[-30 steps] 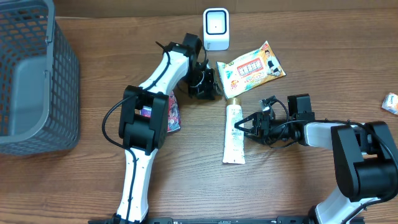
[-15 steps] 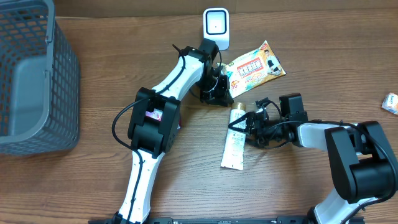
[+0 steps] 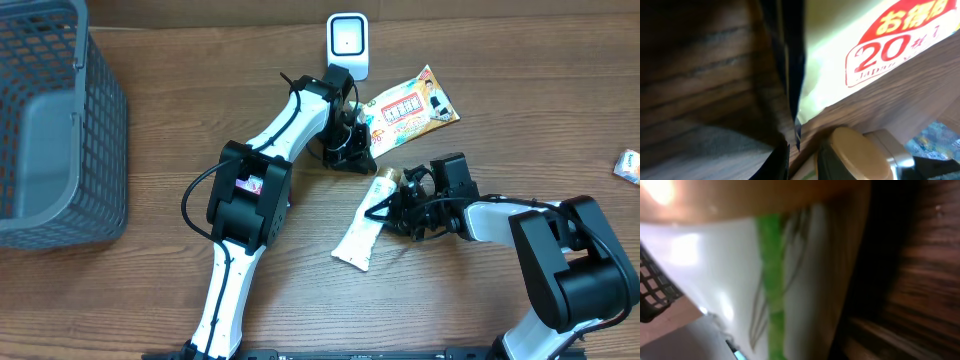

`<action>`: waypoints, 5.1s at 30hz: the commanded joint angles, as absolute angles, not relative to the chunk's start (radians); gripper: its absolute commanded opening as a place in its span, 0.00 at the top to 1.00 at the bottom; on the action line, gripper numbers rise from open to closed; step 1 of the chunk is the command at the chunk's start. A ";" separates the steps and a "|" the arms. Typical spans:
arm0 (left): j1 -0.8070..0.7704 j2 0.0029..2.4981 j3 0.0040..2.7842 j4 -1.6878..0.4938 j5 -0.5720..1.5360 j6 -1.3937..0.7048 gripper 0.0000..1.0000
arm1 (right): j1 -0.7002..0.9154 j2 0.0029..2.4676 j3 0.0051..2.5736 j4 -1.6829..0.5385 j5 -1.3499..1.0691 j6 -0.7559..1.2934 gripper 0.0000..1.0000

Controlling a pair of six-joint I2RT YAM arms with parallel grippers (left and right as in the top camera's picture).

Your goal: Scan the item barcode

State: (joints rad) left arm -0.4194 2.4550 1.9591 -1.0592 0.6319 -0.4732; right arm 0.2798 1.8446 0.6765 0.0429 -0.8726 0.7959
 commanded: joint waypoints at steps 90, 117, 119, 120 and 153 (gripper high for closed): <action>-0.098 2.504 2.884 -1.495 0.210 -0.351 0.00 | 0.344 1.673 1.551 -0.816 -0.084 0.122 0.96; 0.009 2.504 2.884 -1.587 0.059 -0.355 0.00 | 0.444 2.123 1.551 0.363 0.522 -0.842 0.96; 0.012 2.504 2.884 -1.591 0.059 -0.355 0.00 | 0.449 2.173 1.551 0.479 0.542 -0.938 0.96; 0.013 2.504 2.884 -1.594 0.059 -0.355 0.00 | 0.450 2.204 1.551 0.531 0.543 -0.996 0.96; 0.011 2.504 2.884 -1.615 0.019 -0.356 0.00 | 0.377 2.555 1.796 0.701 0.441 -1.493 0.96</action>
State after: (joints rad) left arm 0.0086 2.5099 2.8639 -1.6104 0.0322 -0.3630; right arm 0.3923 2.5690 1.7485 0.6987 0.4473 -1.4780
